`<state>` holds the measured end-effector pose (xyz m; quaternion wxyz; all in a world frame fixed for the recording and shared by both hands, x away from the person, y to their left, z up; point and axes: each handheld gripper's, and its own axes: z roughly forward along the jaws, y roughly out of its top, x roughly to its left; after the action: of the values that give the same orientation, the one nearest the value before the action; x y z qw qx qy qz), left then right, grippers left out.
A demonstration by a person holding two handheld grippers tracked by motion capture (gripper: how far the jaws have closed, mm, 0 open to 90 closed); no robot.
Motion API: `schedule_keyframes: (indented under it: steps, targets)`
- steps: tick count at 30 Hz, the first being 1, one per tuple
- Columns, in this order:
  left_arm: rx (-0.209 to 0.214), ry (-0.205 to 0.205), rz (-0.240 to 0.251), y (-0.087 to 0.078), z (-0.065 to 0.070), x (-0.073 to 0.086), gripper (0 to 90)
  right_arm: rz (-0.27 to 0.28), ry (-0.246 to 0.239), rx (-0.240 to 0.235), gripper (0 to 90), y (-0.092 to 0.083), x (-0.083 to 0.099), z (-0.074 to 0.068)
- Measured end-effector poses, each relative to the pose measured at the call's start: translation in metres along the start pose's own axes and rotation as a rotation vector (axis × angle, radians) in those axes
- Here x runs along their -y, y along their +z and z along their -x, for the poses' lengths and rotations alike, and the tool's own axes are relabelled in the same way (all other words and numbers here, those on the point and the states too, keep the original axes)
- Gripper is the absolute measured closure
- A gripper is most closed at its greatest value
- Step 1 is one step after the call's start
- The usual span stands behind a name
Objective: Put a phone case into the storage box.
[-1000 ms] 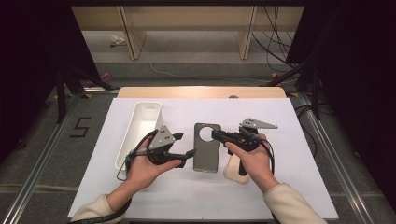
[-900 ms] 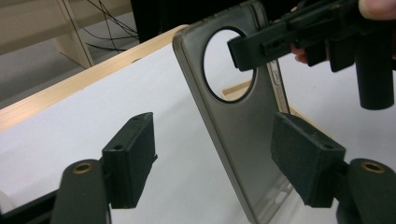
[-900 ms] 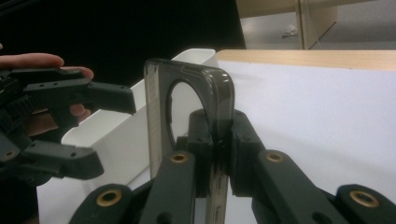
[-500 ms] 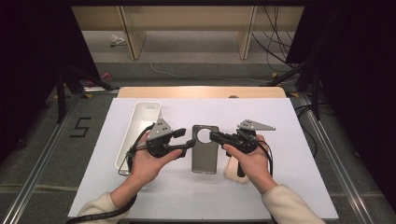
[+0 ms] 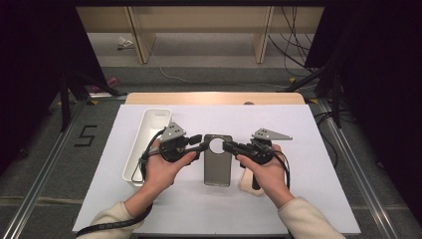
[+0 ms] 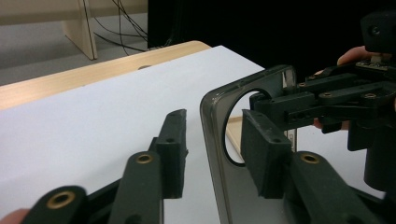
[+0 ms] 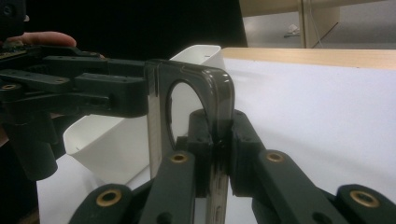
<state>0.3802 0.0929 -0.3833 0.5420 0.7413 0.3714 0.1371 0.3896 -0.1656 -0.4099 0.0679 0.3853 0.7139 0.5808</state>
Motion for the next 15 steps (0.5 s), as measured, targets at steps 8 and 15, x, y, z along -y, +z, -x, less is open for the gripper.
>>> schedule_keyframes:
  steps: [8, 15]
  targets:
    - [-0.005, -0.017, 0.0, 0.0028, 0.001, -0.0002, 72.4, 0.0, -0.006, 0.001, 81.9, 0.0007, 0.0002, -0.0007]
    - [-0.027, -0.022, -0.007, 0.004, -0.0001, -0.0004, 80.1, -0.006, -0.01, -0.002, 81.9, 0.0013, 0.0006, -0.0013]
